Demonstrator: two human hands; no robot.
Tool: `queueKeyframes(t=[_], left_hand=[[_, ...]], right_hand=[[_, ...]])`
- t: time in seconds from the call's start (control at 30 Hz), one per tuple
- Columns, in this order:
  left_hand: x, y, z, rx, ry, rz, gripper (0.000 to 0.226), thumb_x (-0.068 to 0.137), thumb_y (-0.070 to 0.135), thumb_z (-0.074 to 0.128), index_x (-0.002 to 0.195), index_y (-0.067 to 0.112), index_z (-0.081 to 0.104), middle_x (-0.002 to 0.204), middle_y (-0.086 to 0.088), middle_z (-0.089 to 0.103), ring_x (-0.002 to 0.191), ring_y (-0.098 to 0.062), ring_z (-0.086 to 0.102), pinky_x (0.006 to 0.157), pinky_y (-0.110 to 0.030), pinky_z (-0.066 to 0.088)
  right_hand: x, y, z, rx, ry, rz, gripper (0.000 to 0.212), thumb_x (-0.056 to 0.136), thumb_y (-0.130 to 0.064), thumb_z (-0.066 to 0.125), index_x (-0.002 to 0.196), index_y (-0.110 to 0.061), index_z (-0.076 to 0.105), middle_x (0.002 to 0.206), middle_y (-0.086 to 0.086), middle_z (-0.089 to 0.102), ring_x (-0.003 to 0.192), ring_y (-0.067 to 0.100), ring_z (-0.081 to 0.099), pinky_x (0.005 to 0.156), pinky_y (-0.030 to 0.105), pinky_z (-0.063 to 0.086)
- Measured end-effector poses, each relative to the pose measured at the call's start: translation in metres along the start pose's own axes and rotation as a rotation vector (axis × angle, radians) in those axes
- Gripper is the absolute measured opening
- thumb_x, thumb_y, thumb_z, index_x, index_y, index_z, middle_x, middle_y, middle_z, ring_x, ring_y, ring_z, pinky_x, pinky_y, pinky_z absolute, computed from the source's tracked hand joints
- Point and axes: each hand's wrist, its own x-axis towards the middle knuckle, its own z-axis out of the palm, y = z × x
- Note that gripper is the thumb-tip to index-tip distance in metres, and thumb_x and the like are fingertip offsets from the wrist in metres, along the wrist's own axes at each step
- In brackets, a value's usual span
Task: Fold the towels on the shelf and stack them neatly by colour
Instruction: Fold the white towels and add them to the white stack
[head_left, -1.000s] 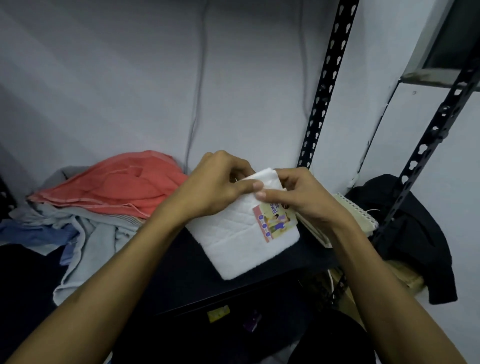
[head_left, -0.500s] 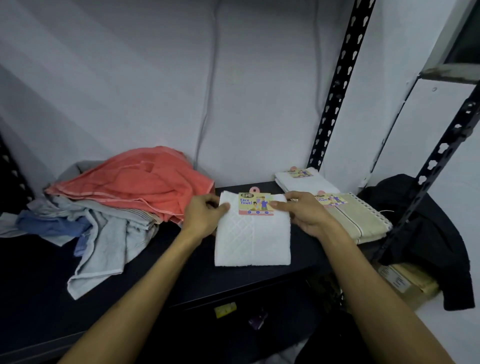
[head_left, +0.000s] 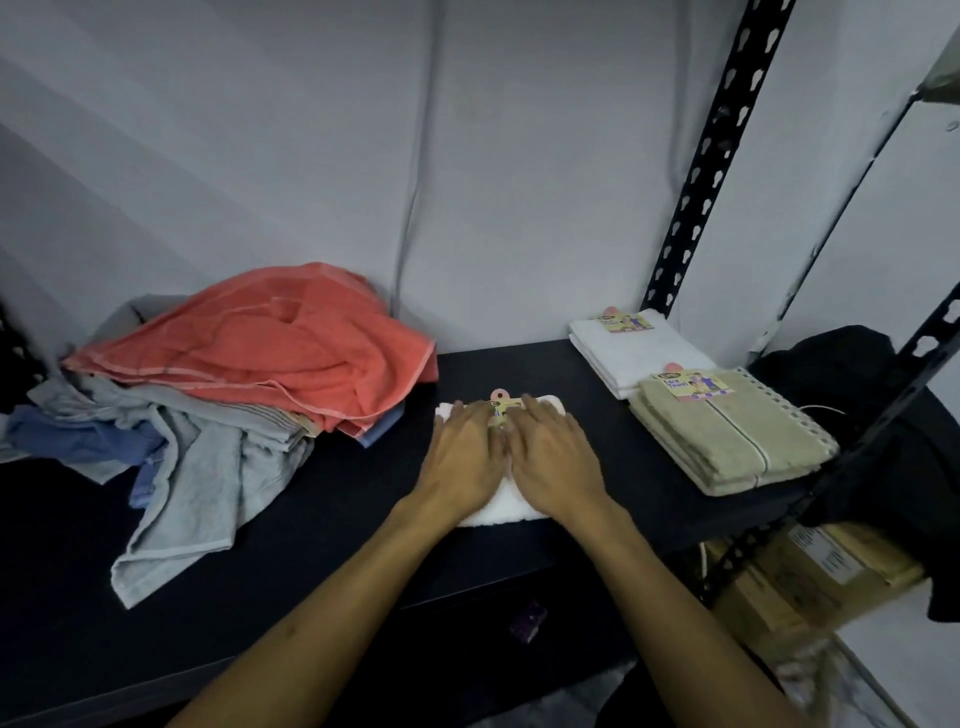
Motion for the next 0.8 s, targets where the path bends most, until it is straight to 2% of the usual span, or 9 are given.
queueKeyframes(t=[0.07,0.13,0.23,0.37,0.57,0.63,0.7,0.77,0.8], left_hand=[[-0.006,-0.008,0.009,0.19,-0.18,0.0,0.053,0.108,0.028,0.025,0.16,0.013,0.023,0.167,-0.005,0.02,0.156,-0.025,0.008,0.127,-0.047,0.007],[-0.007,-0.017,0.005,0.303,-0.267,-0.004,0.058,0.109,0.038,0.014,0.163,0.022,0.001,0.17,0.005,-0.006,0.155,-0.014,-0.012,0.126,-0.044,-0.006],[-0.012,-0.026,-0.005,0.375,-0.324,-0.013,0.061,0.107,0.047,0.008,0.161,0.026,-0.01,0.167,0.009,-0.019,0.152,-0.009,-0.022,0.125,-0.041,-0.011],[-0.017,-0.029,-0.008,0.355,-0.338,-0.032,0.064,0.105,0.052,0.007,0.16,0.027,-0.015,0.166,0.008,-0.024,0.15,-0.007,-0.026,0.126,-0.042,-0.01],[-0.048,-0.033,-0.025,0.306,-0.348,0.061,0.071,0.101,0.067,0.009,0.16,0.032,-0.013,0.165,0.014,-0.023,0.149,-0.002,-0.027,0.126,-0.042,-0.009],[-0.066,-0.032,-0.032,0.307,-0.368,0.115,0.074,0.099,0.07,0.01,0.161,0.033,-0.007,0.166,0.015,-0.017,0.151,-0.002,-0.021,0.127,-0.042,-0.004],[-0.072,-0.025,-0.036,0.287,-0.278,0.162,0.07,0.101,0.066,0.021,0.161,0.029,0.018,0.168,0.011,0.011,0.155,-0.011,0.007,0.124,-0.042,0.018],[-0.068,-0.017,-0.038,0.181,-0.113,0.132,0.058,0.103,0.055,0.036,0.15,0.022,0.041,0.151,0.004,0.041,0.138,-0.018,0.038,0.109,-0.043,0.041],[-0.064,-0.014,-0.037,0.111,-0.059,0.07,0.055,0.103,0.051,0.04,0.147,0.018,0.044,0.143,0.001,0.046,0.132,-0.02,0.043,0.103,-0.044,0.045]], right_hand=[[-0.011,0.004,0.01,-0.047,-0.173,0.014,0.054,0.108,-0.041,0.015,0.16,-0.025,0.016,0.168,-0.007,0.007,0.155,0.014,0.0,0.125,0.039,0.002],[-0.01,0.012,0.009,-0.068,-0.263,0.038,0.055,0.107,-0.044,0.009,0.16,-0.031,-0.001,0.166,-0.014,-0.01,0.153,0.007,-0.013,0.125,0.042,-0.007],[-0.011,0.026,0.001,-0.057,-0.301,0.068,0.055,0.107,-0.045,0.008,0.159,-0.036,-0.006,0.166,-0.015,-0.014,0.152,0.007,-0.014,0.124,0.043,-0.008],[-0.018,0.048,-0.006,-0.026,-0.309,0.16,0.056,0.106,-0.047,0.007,0.158,-0.035,-0.009,0.168,-0.01,-0.006,0.153,0.009,-0.01,0.124,0.041,-0.009],[-0.046,0.045,-0.017,-0.017,-0.333,0.202,0.063,0.104,-0.055,0.007,0.158,-0.03,-0.014,0.168,-0.007,-0.01,0.153,0.012,-0.014,0.124,0.043,-0.01],[-0.069,0.043,-0.02,-0.031,-0.323,0.217,0.063,0.104,-0.055,0.007,0.158,-0.03,-0.013,0.168,-0.007,-0.01,0.153,0.012,-0.014,0.124,0.043,-0.011],[-0.088,0.04,-0.019,-0.017,-0.284,0.235,0.063,0.105,-0.054,0.01,0.16,-0.027,-0.007,0.168,-0.006,-0.006,0.154,0.012,-0.011,0.124,0.042,-0.01],[-0.1,0.037,-0.019,0.055,-0.217,0.268,0.064,0.106,-0.051,0.02,0.161,-0.021,0.007,0.168,-0.004,0.003,0.154,0.013,-0.005,0.124,0.04,-0.007],[-0.104,0.035,-0.02,0.098,-0.187,0.286,0.064,0.106,-0.05,0.025,0.16,-0.018,0.015,0.168,-0.002,0.007,0.155,0.014,-0.002,0.124,0.04,-0.005]])
